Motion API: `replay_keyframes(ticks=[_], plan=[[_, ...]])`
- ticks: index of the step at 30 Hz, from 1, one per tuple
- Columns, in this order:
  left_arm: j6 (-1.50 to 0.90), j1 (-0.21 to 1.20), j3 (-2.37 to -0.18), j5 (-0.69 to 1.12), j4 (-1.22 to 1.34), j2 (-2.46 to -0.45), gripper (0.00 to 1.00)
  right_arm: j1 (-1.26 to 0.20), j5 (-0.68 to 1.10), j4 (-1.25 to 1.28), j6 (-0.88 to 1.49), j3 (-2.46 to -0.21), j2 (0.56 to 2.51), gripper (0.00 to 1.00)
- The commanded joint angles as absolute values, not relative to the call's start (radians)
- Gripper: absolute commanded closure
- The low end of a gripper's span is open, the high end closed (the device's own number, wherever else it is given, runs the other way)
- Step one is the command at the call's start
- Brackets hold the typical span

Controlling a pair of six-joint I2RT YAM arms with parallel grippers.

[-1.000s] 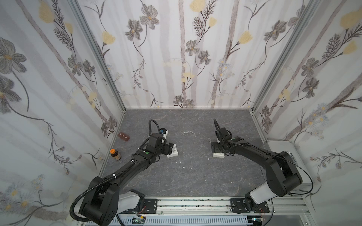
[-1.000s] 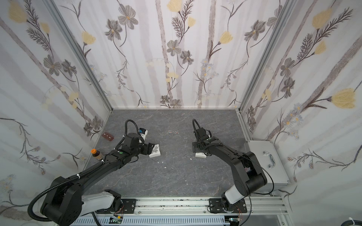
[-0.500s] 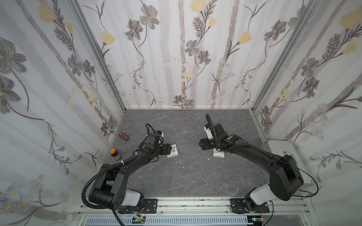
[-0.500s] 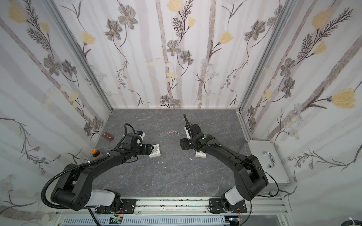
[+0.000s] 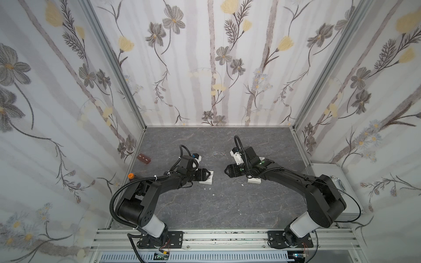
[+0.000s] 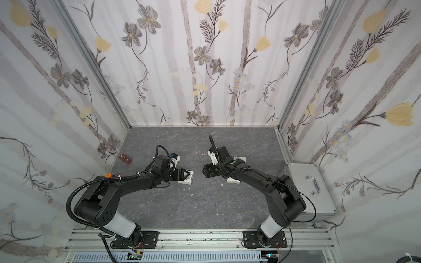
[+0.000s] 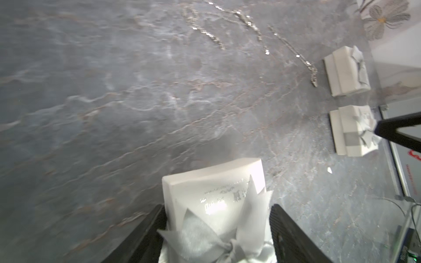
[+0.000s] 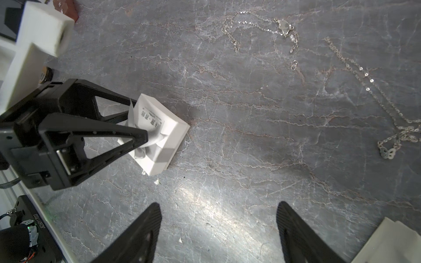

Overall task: Take the necklace out of the lift-off lid jewelry box
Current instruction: Move the jewelry box to the center of the board.

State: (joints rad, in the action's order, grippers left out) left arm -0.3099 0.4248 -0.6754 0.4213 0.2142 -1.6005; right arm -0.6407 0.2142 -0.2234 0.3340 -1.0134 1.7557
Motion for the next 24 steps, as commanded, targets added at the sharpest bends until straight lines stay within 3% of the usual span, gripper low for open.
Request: replay_keyframes(ticks=[1,8,18,24], plan=[[-0.386,0.48,-0.703,0.491,0.369,-1.663,0.27,-0.635,0.217,-0.168,0.366,-0.996,1.756,0.23],[-0.512,0.512,-0.67,0.542,0.553,-1.685,0.29,-0.648,0.185,-0.178,0.346,-0.931,1.718,0.26],[-0.357,0.454,-0.682,0.217,0.143,-1.393,0.18,-0.808,0.016,-0.299,0.261,-1.073,1.81,0.17],[-0.389,0.354,-0.555,0.224,0.151,-1.234,0.15,-0.858,-0.034,-0.37,0.239,-1.201,1.932,0.14]])
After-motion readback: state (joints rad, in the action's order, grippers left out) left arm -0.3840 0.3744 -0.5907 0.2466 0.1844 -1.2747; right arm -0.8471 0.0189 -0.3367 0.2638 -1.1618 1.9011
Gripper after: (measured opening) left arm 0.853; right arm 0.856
